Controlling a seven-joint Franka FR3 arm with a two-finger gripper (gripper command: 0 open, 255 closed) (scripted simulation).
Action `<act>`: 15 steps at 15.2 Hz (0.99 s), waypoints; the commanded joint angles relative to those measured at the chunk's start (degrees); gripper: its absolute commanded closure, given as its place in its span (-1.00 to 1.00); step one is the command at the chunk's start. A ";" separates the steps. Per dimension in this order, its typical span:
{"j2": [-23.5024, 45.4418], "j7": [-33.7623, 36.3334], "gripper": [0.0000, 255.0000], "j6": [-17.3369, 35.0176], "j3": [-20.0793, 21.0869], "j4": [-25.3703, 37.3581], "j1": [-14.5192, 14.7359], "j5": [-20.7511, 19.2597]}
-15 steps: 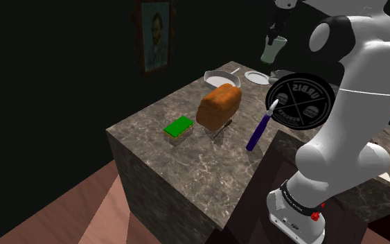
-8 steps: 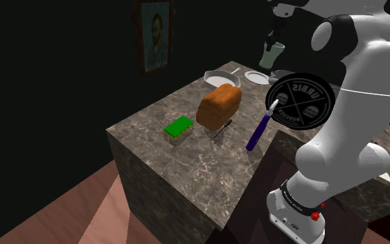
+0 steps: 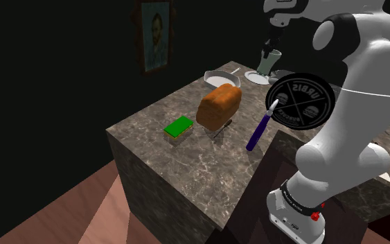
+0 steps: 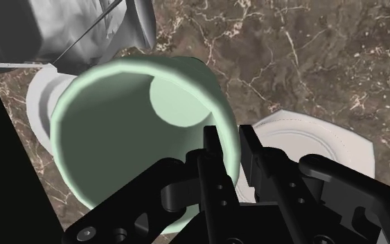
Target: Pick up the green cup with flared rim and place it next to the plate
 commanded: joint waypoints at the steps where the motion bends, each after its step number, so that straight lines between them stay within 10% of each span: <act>1: -0.03 0.20 1.00 1.71 0.03 -1.68 0.09 -0.04; 15: 1.08 0.91 1.00 11.93 0.12 -10.82 0.20 -0.12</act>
